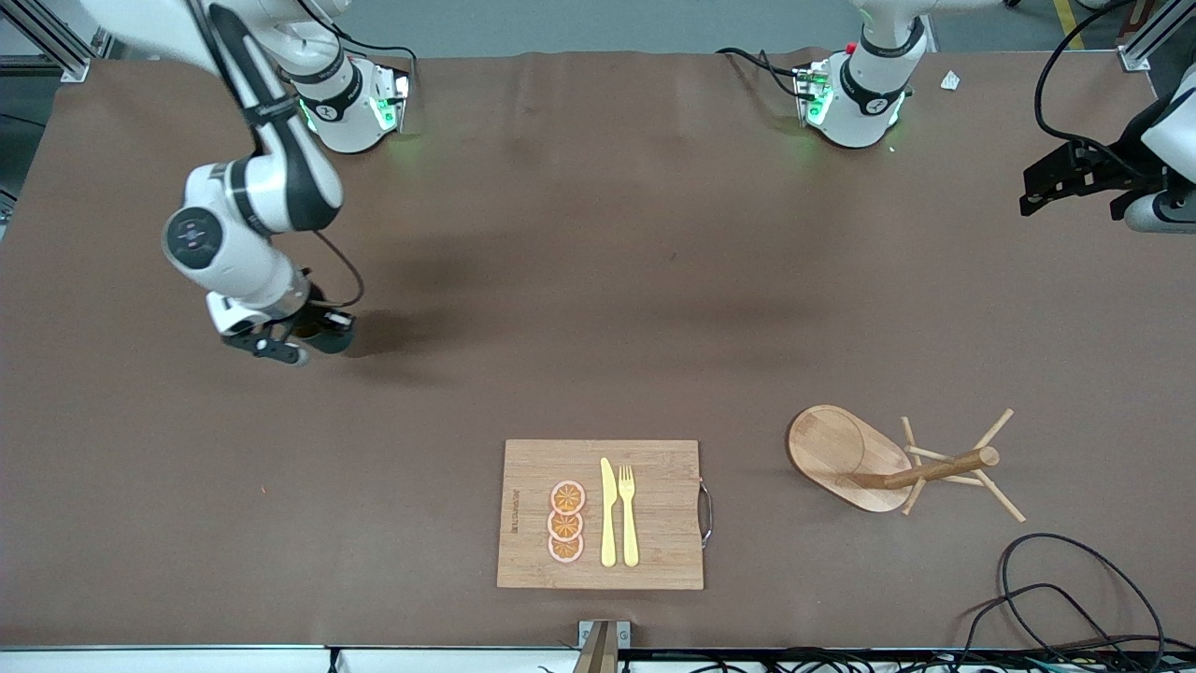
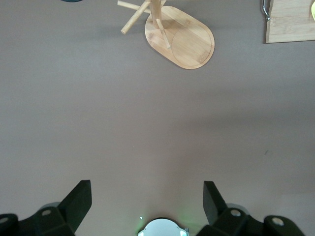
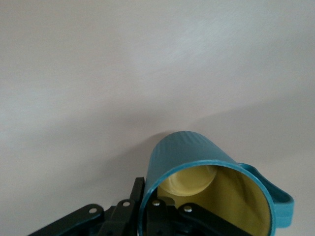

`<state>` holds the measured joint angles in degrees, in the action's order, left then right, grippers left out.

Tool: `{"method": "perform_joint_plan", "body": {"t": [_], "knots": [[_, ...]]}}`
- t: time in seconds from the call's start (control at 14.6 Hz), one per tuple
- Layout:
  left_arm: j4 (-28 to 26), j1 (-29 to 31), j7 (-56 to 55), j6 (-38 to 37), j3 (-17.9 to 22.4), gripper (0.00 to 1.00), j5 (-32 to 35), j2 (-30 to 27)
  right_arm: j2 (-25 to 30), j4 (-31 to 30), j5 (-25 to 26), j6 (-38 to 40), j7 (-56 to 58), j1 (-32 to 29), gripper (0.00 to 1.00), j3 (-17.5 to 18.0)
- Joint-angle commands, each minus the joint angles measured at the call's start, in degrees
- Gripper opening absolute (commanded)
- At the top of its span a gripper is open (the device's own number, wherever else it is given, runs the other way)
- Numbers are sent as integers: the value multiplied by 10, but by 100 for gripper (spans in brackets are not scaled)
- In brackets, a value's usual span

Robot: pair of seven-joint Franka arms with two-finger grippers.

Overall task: Pass cup and hang on rack
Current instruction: 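Carry the teal mug with the right gripper toward the table middle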

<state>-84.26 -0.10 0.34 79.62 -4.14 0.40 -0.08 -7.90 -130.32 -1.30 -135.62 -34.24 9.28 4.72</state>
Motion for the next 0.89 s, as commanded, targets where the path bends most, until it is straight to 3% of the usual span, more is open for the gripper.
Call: {"method": "perform_joint_plan", "body": {"t": [0.0,0.41,0.82], "knots": [[-3,-1,-3,-8,-3,100,7,-7,6,48,-7,44,-142,73,0,-5],[1,-3,-3,-7,-3,100,7,0,-44,142,-22,47,-361,182,0,-7],[3,-2,-1,-7,-3,100,9,7,-205,339,-22,68,-586,296,0,-7]]}}
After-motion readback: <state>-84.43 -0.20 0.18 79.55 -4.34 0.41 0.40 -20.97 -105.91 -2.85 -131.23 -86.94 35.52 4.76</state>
